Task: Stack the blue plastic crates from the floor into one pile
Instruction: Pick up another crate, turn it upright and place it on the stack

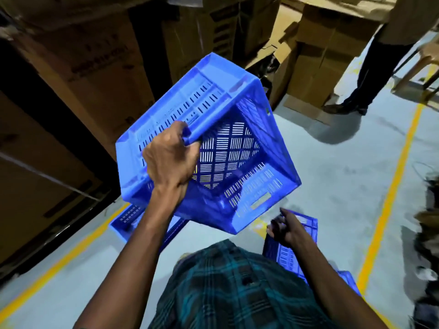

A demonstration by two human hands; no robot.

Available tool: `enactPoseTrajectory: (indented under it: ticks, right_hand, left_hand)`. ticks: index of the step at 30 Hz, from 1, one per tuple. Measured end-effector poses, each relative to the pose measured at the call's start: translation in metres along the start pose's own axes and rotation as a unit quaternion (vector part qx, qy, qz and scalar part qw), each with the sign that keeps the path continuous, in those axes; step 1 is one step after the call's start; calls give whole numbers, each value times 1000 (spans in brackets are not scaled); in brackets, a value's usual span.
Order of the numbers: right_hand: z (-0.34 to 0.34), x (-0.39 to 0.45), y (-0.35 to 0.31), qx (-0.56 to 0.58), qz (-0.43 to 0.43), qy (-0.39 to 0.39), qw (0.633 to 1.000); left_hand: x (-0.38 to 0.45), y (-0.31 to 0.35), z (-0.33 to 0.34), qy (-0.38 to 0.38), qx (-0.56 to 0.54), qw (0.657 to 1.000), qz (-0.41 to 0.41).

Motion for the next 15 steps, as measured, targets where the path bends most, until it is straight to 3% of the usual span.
enactPoseTrajectory:
  ticks: [7, 11, 15]
  right_hand:
    - [54, 28, 5, -185, 6, -51, 981]
    - [107, 28, 23, -177, 29, -124, 976]
    - [140, 35, 19, -150, -6, -136, 979]
  left_hand:
    - [-26, -17, -32, 38, 35, 997, -51]
    - [-30, -47, -62, 83, 44, 987, -128]
    - [-27, -76, -80, 112, 36, 974, -192]
Point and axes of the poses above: each hand's wrist, its own x-axis towards the middle knuckle, its own z-axis out of the palm, y = z × x, the point moved 6 cm from there along x, towards the middle knuckle, and after that the axes turned 8 degrees about -y, right-handed, at the moved point
